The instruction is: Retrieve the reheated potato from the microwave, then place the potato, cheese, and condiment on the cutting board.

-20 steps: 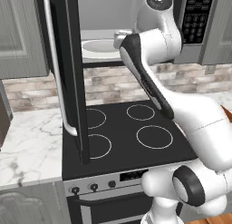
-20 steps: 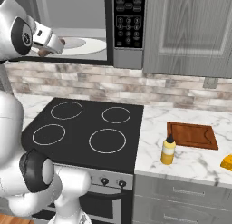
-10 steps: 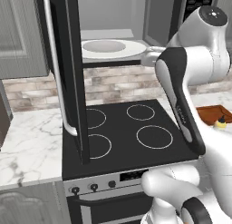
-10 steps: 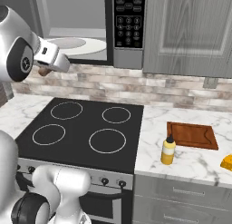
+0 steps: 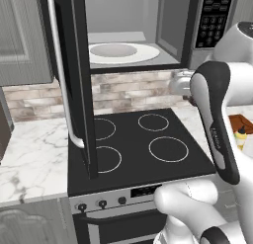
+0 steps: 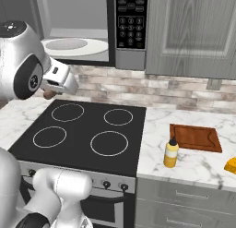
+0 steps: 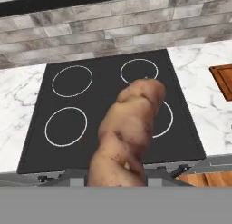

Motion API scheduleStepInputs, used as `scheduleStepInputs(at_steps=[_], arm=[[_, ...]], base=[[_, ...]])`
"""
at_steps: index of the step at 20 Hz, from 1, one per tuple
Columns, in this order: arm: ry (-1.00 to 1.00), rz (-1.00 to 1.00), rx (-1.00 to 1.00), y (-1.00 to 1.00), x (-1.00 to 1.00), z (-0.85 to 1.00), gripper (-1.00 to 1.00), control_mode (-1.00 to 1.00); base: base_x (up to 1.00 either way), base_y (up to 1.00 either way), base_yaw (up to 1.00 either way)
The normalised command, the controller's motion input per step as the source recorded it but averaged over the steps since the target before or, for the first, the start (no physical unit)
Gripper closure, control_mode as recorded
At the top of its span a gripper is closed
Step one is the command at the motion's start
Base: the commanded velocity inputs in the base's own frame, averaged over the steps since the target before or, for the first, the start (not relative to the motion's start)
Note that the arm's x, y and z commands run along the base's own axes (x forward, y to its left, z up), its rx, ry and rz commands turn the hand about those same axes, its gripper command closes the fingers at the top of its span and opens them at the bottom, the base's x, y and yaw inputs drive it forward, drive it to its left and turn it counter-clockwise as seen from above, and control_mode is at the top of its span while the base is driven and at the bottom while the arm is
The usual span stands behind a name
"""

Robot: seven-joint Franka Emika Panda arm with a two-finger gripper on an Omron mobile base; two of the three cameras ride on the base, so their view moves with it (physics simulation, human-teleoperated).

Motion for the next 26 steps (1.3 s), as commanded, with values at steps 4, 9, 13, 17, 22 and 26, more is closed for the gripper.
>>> scheduleStepInputs(at_steps=[4,9,13,17,22,26], arm=[[0.03,0.00,0.00,0.00,0.00,-0.59,1.00,-1.00],[0.00,0.00,0.00,0.00,0.00,-0.24,1.00,-1.00],[-0.02,0.00,0.00,0.00,-0.24,-0.01,1.00,1.00],[0.00,0.00,0.00,0.00,0.00,0.00,1.00,1.00],[0.00,0.00,0.00,0.00,0.00,0.00,1.00,1.00],[0.00,0.00,0.00,0.00,0.00,0.00,1.00,1.00]], base=[[0.00,0.00,0.00],[0.00,0.00,0.00],[-0.50,-0.03,0.00],[-1.00,-0.41,0.00],[-0.67,-0.95,-0.02],[-0.02,-1.00,0.00]])
